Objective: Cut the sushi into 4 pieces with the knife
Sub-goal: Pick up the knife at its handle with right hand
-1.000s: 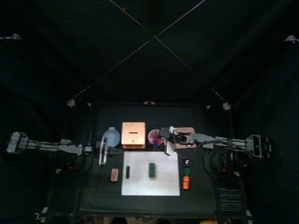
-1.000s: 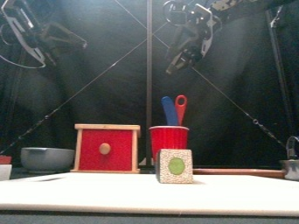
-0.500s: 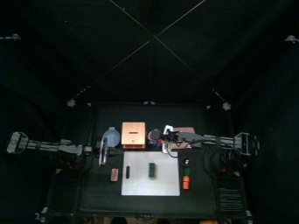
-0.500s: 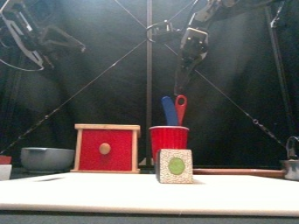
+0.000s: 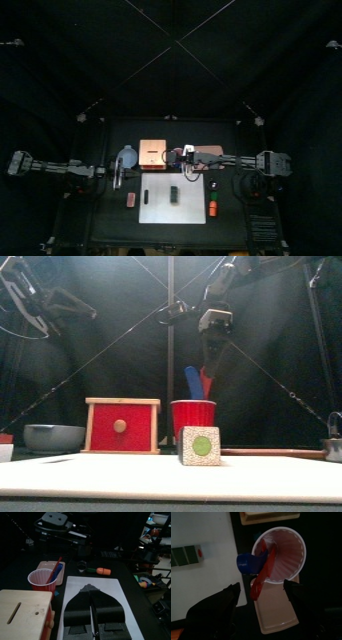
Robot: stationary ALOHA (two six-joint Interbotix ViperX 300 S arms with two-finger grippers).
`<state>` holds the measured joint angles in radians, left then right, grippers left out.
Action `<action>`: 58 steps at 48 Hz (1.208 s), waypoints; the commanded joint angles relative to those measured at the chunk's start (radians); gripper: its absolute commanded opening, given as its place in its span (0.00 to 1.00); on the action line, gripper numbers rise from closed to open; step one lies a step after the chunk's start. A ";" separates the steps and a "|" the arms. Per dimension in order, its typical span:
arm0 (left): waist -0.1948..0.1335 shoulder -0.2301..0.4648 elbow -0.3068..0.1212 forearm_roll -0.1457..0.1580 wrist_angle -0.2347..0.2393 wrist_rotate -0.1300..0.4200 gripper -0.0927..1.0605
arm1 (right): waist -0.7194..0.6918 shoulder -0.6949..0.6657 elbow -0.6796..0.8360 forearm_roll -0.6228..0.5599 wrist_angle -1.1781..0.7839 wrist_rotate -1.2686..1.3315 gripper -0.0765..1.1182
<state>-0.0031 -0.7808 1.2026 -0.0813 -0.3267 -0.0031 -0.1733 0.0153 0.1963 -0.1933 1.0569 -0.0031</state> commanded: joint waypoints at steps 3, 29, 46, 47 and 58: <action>0.005 0.003 -0.012 0.000 -0.009 0.000 0.06 | -0.005 0.031 -0.080 -0.025 0.063 -0.012 0.89; 0.012 0.003 0.005 0.000 -0.009 0.000 0.06 | -0.017 0.112 -0.164 -0.021 0.153 -0.052 0.64; 0.018 0.003 0.006 0.000 -0.009 0.000 0.06 | -0.032 0.117 -0.169 -0.021 0.169 -0.057 0.52; 0.018 0.002 0.006 0.000 -0.009 0.000 0.06 | -0.034 0.118 -0.170 -0.023 0.170 -0.057 0.51; 0.020 0.002 0.006 0.000 -0.009 0.000 0.06 | -0.035 0.114 -0.184 -0.028 0.178 -0.057 0.38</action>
<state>0.0123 -0.7808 1.2226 -0.0813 -0.3267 -0.0031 -0.2071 0.1534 0.0399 -0.2194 1.2287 -0.0583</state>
